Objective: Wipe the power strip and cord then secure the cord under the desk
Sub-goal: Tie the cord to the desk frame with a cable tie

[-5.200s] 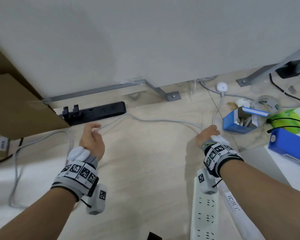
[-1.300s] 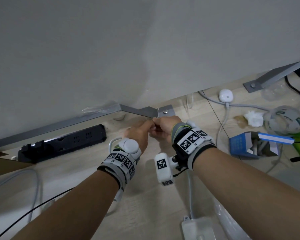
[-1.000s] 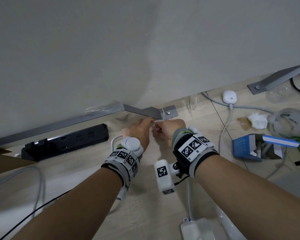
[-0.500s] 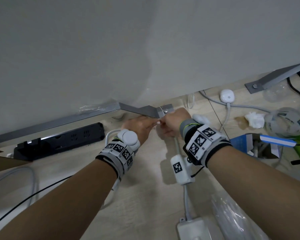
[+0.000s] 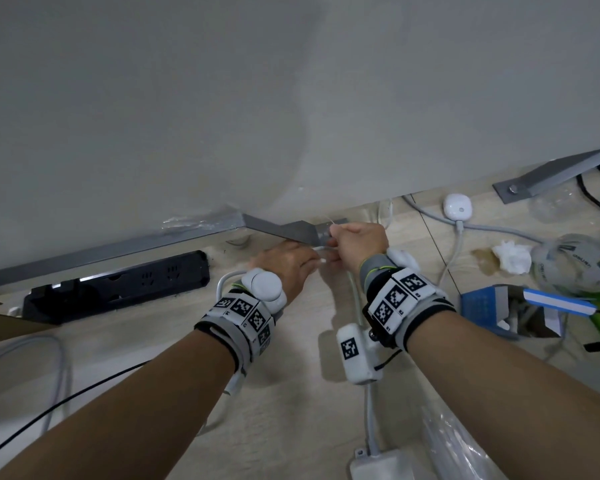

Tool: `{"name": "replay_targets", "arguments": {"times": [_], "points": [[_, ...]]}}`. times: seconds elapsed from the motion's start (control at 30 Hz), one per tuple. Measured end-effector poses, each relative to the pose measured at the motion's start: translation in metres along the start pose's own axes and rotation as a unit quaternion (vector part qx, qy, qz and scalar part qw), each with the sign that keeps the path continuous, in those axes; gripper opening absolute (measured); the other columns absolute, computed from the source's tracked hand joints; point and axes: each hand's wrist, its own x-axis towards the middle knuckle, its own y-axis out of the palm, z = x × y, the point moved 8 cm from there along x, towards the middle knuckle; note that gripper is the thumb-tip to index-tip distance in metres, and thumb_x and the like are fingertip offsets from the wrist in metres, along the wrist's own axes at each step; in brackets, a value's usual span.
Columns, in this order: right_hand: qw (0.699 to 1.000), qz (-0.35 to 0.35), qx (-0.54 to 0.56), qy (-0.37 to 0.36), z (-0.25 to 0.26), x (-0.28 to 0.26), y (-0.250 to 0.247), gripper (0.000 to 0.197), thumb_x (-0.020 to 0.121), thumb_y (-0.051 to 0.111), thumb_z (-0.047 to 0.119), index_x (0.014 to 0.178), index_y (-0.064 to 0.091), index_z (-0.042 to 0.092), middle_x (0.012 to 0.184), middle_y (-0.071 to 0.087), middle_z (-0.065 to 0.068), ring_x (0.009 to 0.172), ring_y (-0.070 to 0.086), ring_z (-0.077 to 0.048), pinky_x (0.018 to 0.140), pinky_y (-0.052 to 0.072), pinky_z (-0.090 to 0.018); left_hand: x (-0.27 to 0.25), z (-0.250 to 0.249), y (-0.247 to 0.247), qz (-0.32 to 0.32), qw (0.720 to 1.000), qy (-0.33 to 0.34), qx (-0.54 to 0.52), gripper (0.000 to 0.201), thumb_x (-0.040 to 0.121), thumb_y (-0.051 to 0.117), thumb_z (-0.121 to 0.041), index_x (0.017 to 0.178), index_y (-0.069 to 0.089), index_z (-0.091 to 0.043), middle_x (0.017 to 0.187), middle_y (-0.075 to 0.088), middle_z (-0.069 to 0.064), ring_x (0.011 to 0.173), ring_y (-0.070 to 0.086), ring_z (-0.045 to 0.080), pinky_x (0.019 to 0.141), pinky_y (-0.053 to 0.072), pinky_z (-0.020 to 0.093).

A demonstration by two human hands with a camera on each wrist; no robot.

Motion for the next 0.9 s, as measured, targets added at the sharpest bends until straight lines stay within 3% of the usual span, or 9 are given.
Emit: {"name": "replay_targets", "arguments": {"times": [0.1,0.17,0.23,0.33,0.43,0.6,0.7,0.77,0.9], "points": [[0.999,0.0,0.024,0.026,-0.008,0.01,0.004,0.012,0.06,0.062,0.026,0.058,0.074,0.026,0.06,0.072,-0.003,0.062,0.07,-0.033,0.063,0.06,-0.051,-0.001,0.005,0.003,0.011,1.0,-0.011,-0.008,0.023,0.092,0.053,-0.036,0.097,0.069,-0.02,0.098,0.068,0.001,0.094,0.061,0.023,0.073,0.047,0.033],[0.998,0.007,0.03,0.047,-0.012,0.013,0.004,0.01,0.059,0.066,0.023,0.058,0.074,0.017,0.059,0.071,-0.006,0.057,0.066,-0.031,0.065,0.059,-0.053,-0.003,0.01,0.006,0.024,0.999,-0.026,-0.012,0.023,0.092,0.052,-0.037,0.1,0.068,-0.022,0.101,0.067,0.0,0.096,0.06,0.021,0.076,0.047,0.033],[0.997,0.016,0.047,0.065,-0.013,0.012,0.002,0.013,0.066,0.073,0.014,0.056,0.07,0.006,0.053,0.068,-0.005,0.047,0.06,-0.023,0.061,0.059,-0.043,-0.003,0.013,0.009,0.036,0.999,-0.035,-0.01,0.024,0.092,0.051,-0.038,0.103,0.066,-0.023,0.105,0.066,-0.002,0.098,0.06,0.02,0.079,0.048,0.033],[0.994,0.036,0.073,0.079,-0.011,0.009,0.004,0.007,0.074,0.071,0.0,0.067,0.069,0.001,0.054,0.064,-0.008,0.038,0.053,-0.016,0.05,0.048,-0.029,-0.003,0.016,0.009,0.046,0.998,-0.047,-0.014,0.025,0.092,0.05,-0.039,0.104,0.066,-0.023,0.107,0.065,-0.002,0.098,0.06,0.02,0.082,0.048,0.034],[0.992,0.074,0.069,0.08,-0.014,0.006,0.01,0.012,0.076,0.062,-0.01,0.074,0.071,-0.001,0.059,0.061,-0.014,0.046,0.051,-0.02,0.056,0.045,-0.031,-0.004,0.02,0.013,0.062,0.996,-0.07,-0.012,0.025,0.093,0.05,-0.039,0.104,0.065,-0.024,0.107,0.064,-0.001,0.098,0.059,0.02,0.083,0.048,0.037],[0.987,0.142,0.011,0.068,-0.011,-0.002,0.019,0.028,0.076,0.055,-0.014,0.083,0.071,0.008,0.066,0.066,-0.016,0.054,0.058,-0.023,0.067,0.055,-0.043,-0.004,0.022,0.014,0.065,0.995,-0.069,-0.017,0.024,0.092,0.052,-0.039,0.101,0.067,-0.023,0.104,0.064,-0.001,0.096,0.059,0.021,0.082,0.049,0.037],[0.981,0.18,-0.017,0.063,-0.008,-0.007,0.025,0.02,0.085,0.054,-0.006,0.078,0.061,0.012,0.064,0.064,-0.014,0.057,0.058,-0.026,0.066,0.048,-0.045,-0.006,0.023,0.013,0.059,0.996,-0.064,-0.025,0.024,0.091,0.052,-0.04,0.1,0.068,-0.025,0.101,0.065,-0.001,0.094,0.059,0.02,0.079,0.049,0.035],[0.981,0.181,-0.047,0.041,-0.006,-0.008,0.028,0.021,0.091,0.058,0.006,0.072,0.058,0.015,0.066,0.064,-0.012,0.055,0.059,-0.025,0.06,0.049,-0.041,-0.006,0.024,0.013,0.046,0.996,-0.065,-0.034,0.023,0.09,0.053,-0.042,0.1,0.068,-0.028,0.099,0.065,-0.002,0.093,0.06,0.02,0.077,0.049,0.035],[0.984,0.16,-0.073,-0.009,-0.002,-0.003,0.025,0.022,0.088,0.066,0.01,0.066,0.066,0.015,0.062,0.063,-0.007,0.051,0.058,-0.02,0.05,0.05,-0.027,-0.006,0.028,0.015,0.042,0.996,-0.068,-0.04,0.023,0.089,0.054,-0.043,0.096,0.069,-0.026,0.096,0.066,-0.002,0.089,0.06,0.019,0.075,0.049,0.033]]}}
